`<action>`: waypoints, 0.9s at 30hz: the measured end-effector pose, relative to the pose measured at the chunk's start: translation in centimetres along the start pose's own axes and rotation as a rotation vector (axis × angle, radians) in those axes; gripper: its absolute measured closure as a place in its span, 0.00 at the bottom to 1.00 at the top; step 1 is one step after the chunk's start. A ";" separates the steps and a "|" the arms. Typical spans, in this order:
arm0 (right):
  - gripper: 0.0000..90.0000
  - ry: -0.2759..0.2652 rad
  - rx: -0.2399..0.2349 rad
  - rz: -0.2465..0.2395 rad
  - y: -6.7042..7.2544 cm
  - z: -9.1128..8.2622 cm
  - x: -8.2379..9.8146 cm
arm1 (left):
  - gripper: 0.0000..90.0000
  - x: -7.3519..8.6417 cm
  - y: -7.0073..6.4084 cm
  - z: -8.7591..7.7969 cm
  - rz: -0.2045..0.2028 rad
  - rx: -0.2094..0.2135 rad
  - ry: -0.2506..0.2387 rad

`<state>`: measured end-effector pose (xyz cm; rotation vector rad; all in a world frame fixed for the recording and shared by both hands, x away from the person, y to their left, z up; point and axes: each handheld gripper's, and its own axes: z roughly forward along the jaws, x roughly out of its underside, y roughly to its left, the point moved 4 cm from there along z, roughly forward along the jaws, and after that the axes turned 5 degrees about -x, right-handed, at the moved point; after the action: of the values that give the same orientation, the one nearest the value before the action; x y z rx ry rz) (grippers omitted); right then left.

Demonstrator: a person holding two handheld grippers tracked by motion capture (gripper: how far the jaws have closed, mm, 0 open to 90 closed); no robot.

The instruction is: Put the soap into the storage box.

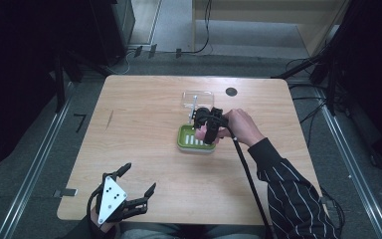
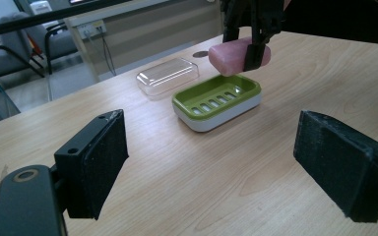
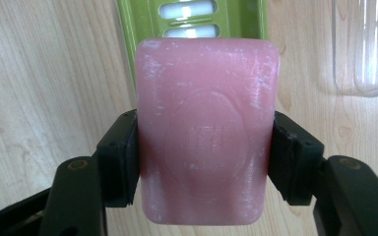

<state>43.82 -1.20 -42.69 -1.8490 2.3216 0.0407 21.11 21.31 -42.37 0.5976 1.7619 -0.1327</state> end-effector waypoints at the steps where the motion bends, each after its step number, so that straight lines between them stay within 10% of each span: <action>1: 0.43 -0.004 -0.001 -0.013 -0.1 0.1 -0.1 | 0.15 0.0 0.0 0.0 0.000 0.000 0.000; 27: 0.43 -0.014 -0.016 -0.081 -0.4 1.4 -1.8 | 0.15 0.0 0.1 0.0 0.002 -0.001 0.001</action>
<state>44.79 0.62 -43.74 -1.9427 2.2412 0.0618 21.10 21.41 -42.36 0.5985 1.7626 -0.1298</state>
